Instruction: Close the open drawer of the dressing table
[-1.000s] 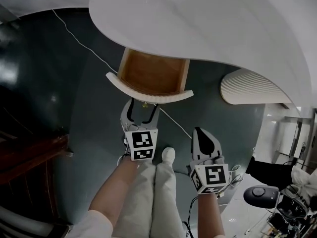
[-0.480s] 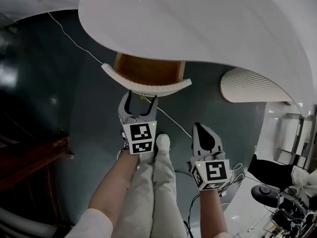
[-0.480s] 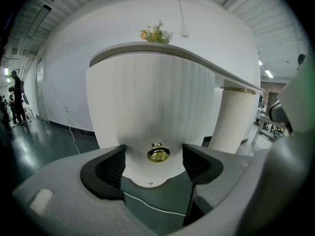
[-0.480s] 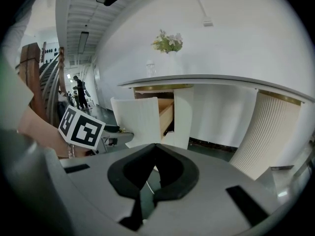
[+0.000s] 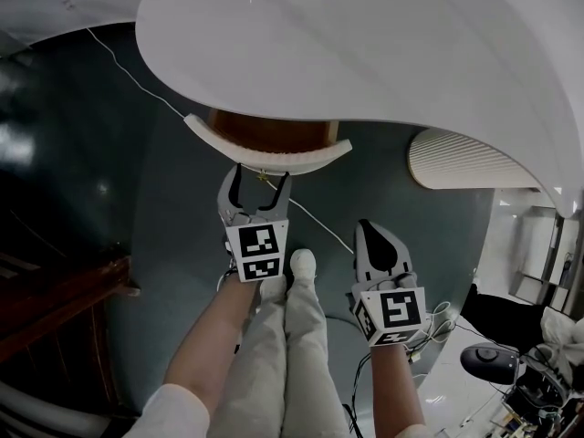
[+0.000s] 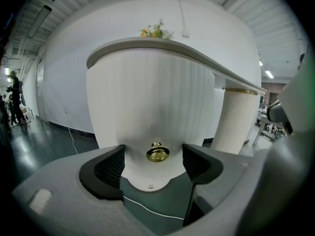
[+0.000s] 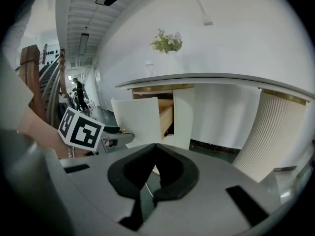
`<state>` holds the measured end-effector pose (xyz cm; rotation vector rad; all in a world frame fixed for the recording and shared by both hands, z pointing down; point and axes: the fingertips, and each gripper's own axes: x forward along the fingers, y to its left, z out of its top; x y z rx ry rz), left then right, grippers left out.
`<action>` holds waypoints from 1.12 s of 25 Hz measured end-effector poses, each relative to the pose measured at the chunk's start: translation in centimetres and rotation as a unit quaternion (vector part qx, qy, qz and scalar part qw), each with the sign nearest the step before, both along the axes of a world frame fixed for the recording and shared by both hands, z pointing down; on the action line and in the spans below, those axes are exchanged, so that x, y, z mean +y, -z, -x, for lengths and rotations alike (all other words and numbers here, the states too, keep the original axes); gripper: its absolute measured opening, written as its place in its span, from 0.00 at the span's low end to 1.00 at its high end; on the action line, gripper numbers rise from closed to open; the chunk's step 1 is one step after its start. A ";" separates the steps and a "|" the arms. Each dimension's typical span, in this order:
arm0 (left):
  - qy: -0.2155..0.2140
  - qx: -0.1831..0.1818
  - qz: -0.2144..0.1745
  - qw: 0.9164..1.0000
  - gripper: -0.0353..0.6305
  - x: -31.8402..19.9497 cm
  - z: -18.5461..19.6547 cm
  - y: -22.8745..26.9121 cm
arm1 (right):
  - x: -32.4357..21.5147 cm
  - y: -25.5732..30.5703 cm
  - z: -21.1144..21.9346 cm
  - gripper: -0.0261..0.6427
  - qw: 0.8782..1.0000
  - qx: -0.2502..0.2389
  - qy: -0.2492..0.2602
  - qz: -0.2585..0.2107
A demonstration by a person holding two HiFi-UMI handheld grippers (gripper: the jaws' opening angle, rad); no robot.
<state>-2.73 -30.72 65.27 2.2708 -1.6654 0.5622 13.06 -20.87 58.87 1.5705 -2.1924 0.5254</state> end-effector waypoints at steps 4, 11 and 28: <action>-0.002 0.000 -0.003 1.000 0.61 -0.8 0.0 0.0 | -0.3 -0.2 0.1 0.03 1.000 0.001 0.003 0.001; 0.000 0.001 -0.006 1.000 0.61 -2.6 -0.2 0.0 | -0.8 -0.5 0.4 0.03 1.000 0.000 0.006 0.004; 0.003 -0.002 -0.018 1.000 0.61 -7.2 -0.8 0.7 | -1.8 -0.1 -0.3 0.03 1.000 -0.001 -0.007 -0.001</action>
